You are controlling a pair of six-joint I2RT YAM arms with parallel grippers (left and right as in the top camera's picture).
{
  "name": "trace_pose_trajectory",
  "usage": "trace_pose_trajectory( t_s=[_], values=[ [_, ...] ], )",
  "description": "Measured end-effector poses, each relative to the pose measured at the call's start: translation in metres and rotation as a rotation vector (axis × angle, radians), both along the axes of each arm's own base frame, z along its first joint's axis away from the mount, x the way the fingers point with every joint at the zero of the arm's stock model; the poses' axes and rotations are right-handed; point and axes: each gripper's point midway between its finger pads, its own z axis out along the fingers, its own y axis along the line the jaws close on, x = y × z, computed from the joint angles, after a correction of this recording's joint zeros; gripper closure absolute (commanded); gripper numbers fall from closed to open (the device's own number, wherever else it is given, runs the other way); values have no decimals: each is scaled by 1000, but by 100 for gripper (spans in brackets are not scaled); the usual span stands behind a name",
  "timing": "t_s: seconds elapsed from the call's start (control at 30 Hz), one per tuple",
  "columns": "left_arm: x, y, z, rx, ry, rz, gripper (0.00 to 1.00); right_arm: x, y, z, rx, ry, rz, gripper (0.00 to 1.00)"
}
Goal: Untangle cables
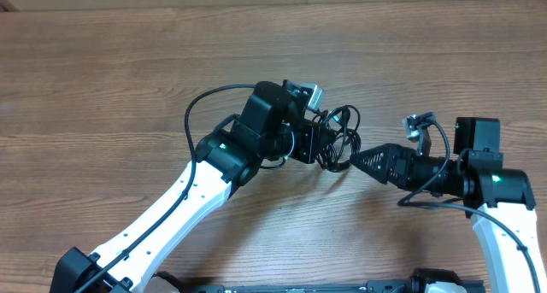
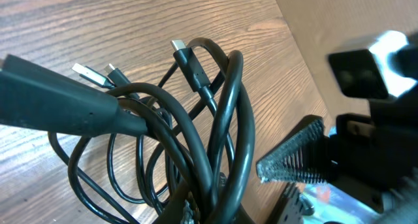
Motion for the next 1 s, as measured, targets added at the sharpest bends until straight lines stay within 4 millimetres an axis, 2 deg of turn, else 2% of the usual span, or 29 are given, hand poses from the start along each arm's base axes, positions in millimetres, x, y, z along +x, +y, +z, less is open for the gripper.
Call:
trace_pose_trajectory(
  t_s=[0.1,0.27,0.37,0.43,0.53,0.63,0.83,1.0],
  values=[
    [-2,-4,6,-53,60,19,96,-3,5,9,9,-110,78,8],
    [-14,-21,25,-160,114,-36,96,-1,7,14,-2,-222,134,19],
    [-27,-33,29,-187,145,-66,96,0,7,15,-4,-246,145,38],
    [-32,-36,30,-192,168,-72,96,1,7,16,-8,-262,150,63],
    [-35,-38,30,-199,193,-70,96,1,8,17,-2,-261,151,75],
    [-34,-39,34,-214,190,-68,96,0,9,19,12,-268,159,95],
    [-34,-40,34,-221,208,-60,96,-2,11,22,30,-270,165,96],
    [-32,-41,32,-224,219,-51,96,2,5,15,-10,-166,69,96]
  ],
)
